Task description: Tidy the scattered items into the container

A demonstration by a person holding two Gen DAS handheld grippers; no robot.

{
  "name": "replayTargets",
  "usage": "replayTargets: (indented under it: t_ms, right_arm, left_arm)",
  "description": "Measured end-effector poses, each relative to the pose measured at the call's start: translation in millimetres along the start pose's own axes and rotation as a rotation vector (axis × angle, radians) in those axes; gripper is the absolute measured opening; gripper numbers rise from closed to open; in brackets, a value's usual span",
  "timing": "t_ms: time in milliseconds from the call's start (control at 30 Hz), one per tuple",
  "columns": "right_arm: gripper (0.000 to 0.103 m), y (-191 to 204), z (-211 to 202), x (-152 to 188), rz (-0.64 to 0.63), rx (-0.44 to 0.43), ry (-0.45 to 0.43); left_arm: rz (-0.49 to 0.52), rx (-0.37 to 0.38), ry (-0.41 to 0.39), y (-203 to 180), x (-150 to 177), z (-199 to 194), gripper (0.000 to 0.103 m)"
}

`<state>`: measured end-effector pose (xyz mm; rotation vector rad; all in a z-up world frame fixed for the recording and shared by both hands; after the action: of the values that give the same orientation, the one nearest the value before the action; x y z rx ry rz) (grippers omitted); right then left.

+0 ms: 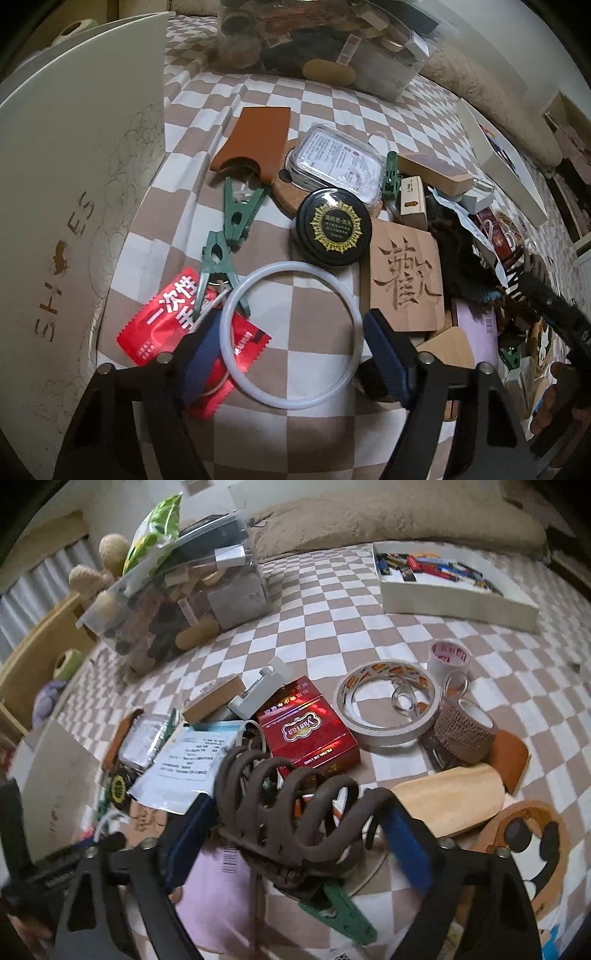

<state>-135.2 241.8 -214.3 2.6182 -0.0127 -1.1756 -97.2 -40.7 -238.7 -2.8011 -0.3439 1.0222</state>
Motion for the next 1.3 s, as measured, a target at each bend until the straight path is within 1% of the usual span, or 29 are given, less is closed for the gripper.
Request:
replayTargets:
  t_ms: [133,200,267,367,433,500,567,767,833,900,967,1000,1067,1167,1300]
  right_arm:
    - [0.088,1,-1,0,-0.016,0.000,-0.001]
    - [0.087,2,-2,0,-0.024,0.001,-0.001]
    - [0.087,3,-3,1,-0.023,-0.003,-0.002]
    - [0.087,4,-5,0,-0.009,-0.015,-0.002]
    - [0.087,5,-8,-1,0.000,-0.022,-0.009]
    - [0.087,5,-11,-2,0.010,-0.030,-0.016]
    - [0.087,4,-13,-4,0.025,-0.041,-0.019]
    - [0.087,3,-17,-6,0.046,-0.056,-0.029]
    - [0.087,3,-19,-6,0.055,-0.066,-0.031]
    - [0.087,3,-21,-7,0.063,-0.076,-0.036]
    - [0.087,3,-23,-9,0.069,-0.084,-0.043]
    - [0.087,3,-25,-9,0.072,-0.088,-0.047]
    - [0.087,3,-28,-10,0.079,-0.094,-0.054]
    - [0.087,0,-32,-10,0.096,-0.103,-0.063]
    - [0.087,-5,-38,-12,0.126,-0.110,-0.074]
  left_arm:
    - [0.005,-0.005,0.000,1,0,0,0.069]
    - [0.004,0.003,-0.001,1,0,0,0.077]
    - [0.006,-0.005,-0.001,0,0,1,0.078]
    - [0.005,-0.012,-0.002,-1,0,2,0.081]
    - [0.017,-0.011,-0.002,-5,1,2,0.086]
    - [0.055,-0.011,0.006,-11,4,5,0.099]
    - [0.103,-0.028,0.010,-19,7,8,0.103]
    - [0.149,-0.093,-0.008,-25,10,16,0.103]
    - [0.169,-0.095,-0.005,-26,10,16,0.103]
    - [0.178,-0.095,-0.003,-25,10,16,0.099]
    - [0.165,-0.093,-0.007,-23,10,15,0.094]
    - [0.155,-0.091,-0.009,-22,9,14,0.089]
    - [0.123,-0.083,-0.014,-16,6,11,0.083]
    - [0.082,-0.048,-0.011,-12,3,8,0.083]
    - [0.056,-0.031,-0.013,-11,2,5,0.083]
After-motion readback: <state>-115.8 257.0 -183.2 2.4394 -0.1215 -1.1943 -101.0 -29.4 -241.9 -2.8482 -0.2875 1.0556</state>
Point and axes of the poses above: each gripper's, at about its wrist camera, not at the fingertips, and z roughly the way its jaws point, y to its left, x to its underside, the point moved 3 cm from there along z, roughly the way its jaws point, and after that the axes turned 15 degrees about -y, right-handed, at the moved point
